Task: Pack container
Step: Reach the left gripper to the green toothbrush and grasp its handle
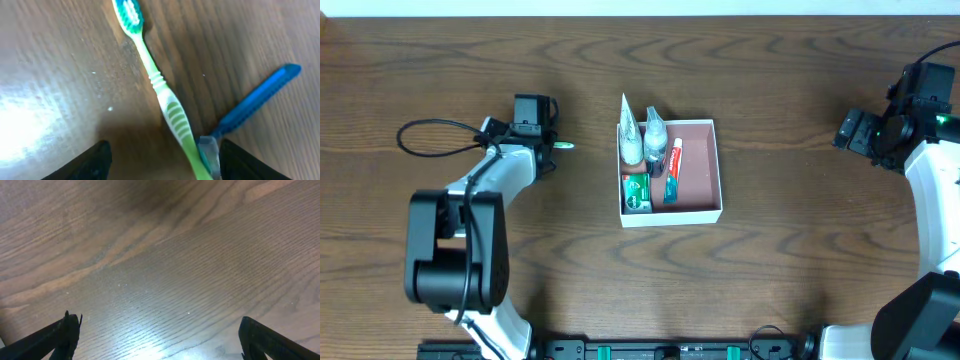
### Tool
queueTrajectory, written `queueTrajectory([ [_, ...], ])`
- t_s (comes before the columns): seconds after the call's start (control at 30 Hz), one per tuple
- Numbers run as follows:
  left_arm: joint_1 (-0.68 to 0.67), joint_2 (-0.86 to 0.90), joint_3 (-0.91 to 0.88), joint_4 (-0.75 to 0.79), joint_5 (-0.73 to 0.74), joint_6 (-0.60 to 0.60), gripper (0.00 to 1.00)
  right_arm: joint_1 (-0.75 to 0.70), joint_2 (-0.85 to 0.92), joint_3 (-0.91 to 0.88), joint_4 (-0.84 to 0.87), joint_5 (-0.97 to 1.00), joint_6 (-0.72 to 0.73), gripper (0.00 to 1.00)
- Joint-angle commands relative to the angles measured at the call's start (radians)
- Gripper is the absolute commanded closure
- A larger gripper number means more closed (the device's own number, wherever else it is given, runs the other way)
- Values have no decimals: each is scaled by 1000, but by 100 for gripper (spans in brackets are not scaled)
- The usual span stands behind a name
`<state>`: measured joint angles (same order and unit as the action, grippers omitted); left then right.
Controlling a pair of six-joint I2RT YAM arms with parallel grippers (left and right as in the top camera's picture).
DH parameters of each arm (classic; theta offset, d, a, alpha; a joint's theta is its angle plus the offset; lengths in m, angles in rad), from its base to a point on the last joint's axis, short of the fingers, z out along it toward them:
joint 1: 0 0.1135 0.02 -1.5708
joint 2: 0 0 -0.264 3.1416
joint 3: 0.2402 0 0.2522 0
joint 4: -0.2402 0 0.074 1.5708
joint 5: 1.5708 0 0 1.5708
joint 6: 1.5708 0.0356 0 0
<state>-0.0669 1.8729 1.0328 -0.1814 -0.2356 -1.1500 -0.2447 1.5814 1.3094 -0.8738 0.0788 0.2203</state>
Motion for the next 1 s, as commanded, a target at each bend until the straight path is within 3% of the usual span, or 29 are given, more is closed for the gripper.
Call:
queueTrajectory([
  [0.0, 5, 30, 0, 29, -15, -68, 30, -5, 8, -1, -1, 3, 11, 1],
  [0.73, 69, 37, 0, 48, -15, -85, 36, -5, 8, -1, -1, 3, 11, 1],
  [0.9, 69, 37, 0, 24, 16, -85, 46, -5, 8, -1, -1, 3, 11, 1],
  [0.97, 69, 37, 0, 13, 19, -85, 59, -5, 8, -1, -1, 3, 11, 1],
])
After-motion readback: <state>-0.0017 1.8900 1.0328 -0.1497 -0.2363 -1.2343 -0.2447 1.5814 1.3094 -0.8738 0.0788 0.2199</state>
